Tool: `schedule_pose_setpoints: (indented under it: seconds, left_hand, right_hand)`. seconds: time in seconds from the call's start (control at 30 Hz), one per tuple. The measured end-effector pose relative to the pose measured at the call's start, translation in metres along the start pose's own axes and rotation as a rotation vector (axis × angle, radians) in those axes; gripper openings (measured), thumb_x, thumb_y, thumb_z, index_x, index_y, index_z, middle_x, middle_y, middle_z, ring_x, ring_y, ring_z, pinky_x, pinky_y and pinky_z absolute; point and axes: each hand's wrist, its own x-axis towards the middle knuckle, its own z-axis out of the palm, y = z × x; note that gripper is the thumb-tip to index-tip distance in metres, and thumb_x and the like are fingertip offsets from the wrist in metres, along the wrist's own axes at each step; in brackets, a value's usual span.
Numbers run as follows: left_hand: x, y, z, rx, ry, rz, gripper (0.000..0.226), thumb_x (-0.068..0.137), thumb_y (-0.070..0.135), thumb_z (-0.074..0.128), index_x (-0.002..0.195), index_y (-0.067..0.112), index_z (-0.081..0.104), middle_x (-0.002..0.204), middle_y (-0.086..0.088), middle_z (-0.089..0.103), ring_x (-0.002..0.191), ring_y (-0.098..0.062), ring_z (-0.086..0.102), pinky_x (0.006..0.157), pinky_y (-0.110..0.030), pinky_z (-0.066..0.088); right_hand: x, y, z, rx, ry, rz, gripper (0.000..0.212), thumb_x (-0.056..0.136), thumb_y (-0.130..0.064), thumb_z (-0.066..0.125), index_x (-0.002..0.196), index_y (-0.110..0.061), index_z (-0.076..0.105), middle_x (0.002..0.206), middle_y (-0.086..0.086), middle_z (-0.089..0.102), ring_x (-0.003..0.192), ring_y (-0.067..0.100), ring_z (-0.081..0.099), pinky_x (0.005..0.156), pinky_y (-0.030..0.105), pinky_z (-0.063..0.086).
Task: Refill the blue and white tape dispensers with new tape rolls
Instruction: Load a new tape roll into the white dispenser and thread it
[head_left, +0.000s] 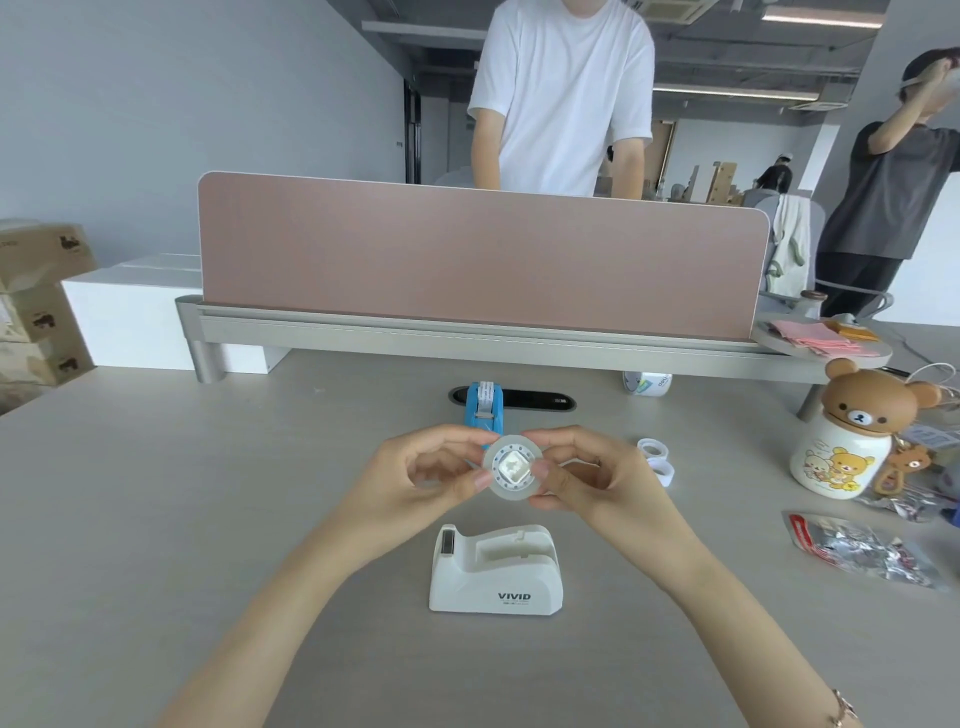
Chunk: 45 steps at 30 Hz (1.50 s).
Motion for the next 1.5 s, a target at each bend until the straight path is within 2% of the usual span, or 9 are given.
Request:
schedule_pose_setpoints:
  seconds: [0.13,0.23,0.37,0.67,0.8,1.0,1.17,1.33,1.5]
  left_hand:
    - [-0.001,0.001,0.0,-0.002,0.001,0.019,0.027,0.075,0.028,0.07,0.101,0.028,0.076,0.096,0.004,0.076,0.094,-0.01,0.069,0.088,-0.019,0.052]
    - [-0.001,0.0,0.001,-0.06,0.025,0.022,0.024,0.069,0.024,0.072,0.092,0.027,0.078,0.091,-0.001,0.076,0.086,-0.008,0.07,0.081,-0.016,0.052]
    - [0.0,-0.001,0.0,-0.089,0.028,0.048,0.022,0.069,0.018,0.071,0.09,0.016,0.078,0.09,-0.004,0.076,0.078,-0.004,0.07,0.073,-0.01,0.05]
    - [0.001,-0.006,0.001,-0.059,0.048,0.063,0.022,0.072,0.021,0.07,0.091,0.012,0.078,0.09,-0.001,0.077,0.083,-0.008,0.072,0.075,-0.012,0.051]
    - [0.001,-0.007,0.002,-0.008,0.06,0.065,0.015,0.075,0.027,0.069,0.088,0.026,0.079,0.088,0.009,0.077,0.086,-0.008,0.072,0.08,-0.016,0.053]
    - [0.002,-0.011,0.002,0.11,0.039,0.083,0.02,0.082,0.014,0.069,0.097,0.024,0.076,0.094,0.011,0.075,0.087,-0.002,0.069,0.081,-0.01,0.049]
    - [0.003,-0.015,0.004,0.226,0.083,0.173,0.021,0.081,0.018,0.069,0.094,0.034,0.075,0.096,0.015,0.073,0.086,-0.004,0.069,0.08,-0.013,0.051]
    - [0.005,-0.024,0.007,0.383,0.15,0.277,0.016,0.082,0.012,0.07,0.093,0.021,0.077,0.084,0.011,0.075,0.08,-0.005,0.067,0.074,-0.015,0.051]
    - [0.005,-0.027,0.007,0.507,0.183,0.35,0.015,0.082,0.007,0.071,0.09,0.018,0.077,0.08,0.012,0.07,0.076,0.004,0.063,0.071,-0.007,0.045]
  right_hand:
    - [0.0,0.001,-0.003,-0.017,-0.03,0.009,0.022,0.09,-0.009,0.06,0.108,-0.017,0.071,0.101,0.007,0.074,0.091,0.018,0.072,0.077,0.027,0.06]
    - [-0.001,0.0,-0.004,0.042,-0.069,0.039,0.022,0.091,-0.006,0.058,0.108,-0.013,0.07,0.104,0.011,0.073,0.092,0.017,0.072,0.074,0.022,0.059]
    - [-0.002,0.0,-0.002,0.094,-0.111,0.048,0.023,0.09,-0.006,0.057,0.108,-0.012,0.071,0.106,0.013,0.073,0.096,0.02,0.071,0.074,0.022,0.058]
    - [-0.002,0.002,-0.002,0.089,-0.145,0.052,0.023,0.091,-0.007,0.056,0.109,-0.01,0.07,0.106,0.011,0.073,0.099,0.02,0.07,0.078,0.026,0.058]
    - [-0.001,0.002,-0.001,0.092,-0.138,0.071,0.022,0.091,-0.007,0.056,0.108,-0.01,0.07,0.105,0.009,0.074,0.095,0.017,0.071,0.074,0.022,0.057]
    - [-0.001,0.004,-0.001,0.074,-0.101,0.109,0.022,0.093,-0.007,0.055,0.105,-0.014,0.071,0.1,0.004,0.075,0.092,0.013,0.072,0.074,0.019,0.057]
    - [-0.001,0.003,-0.001,0.071,-0.116,0.127,0.02,0.093,-0.009,0.054,0.106,-0.01,0.07,0.1,0.002,0.076,0.093,0.014,0.072,0.076,0.02,0.057]
    - [-0.001,0.002,-0.001,0.055,-0.102,0.152,0.019,0.093,-0.013,0.056,0.105,-0.011,0.07,0.101,0.004,0.076,0.093,0.018,0.072,0.077,0.019,0.057]
    - [0.0,0.002,0.001,0.048,-0.097,0.165,0.018,0.093,-0.013,0.056,0.104,-0.012,0.07,0.1,0.002,0.076,0.091,0.013,0.072,0.075,0.018,0.057]
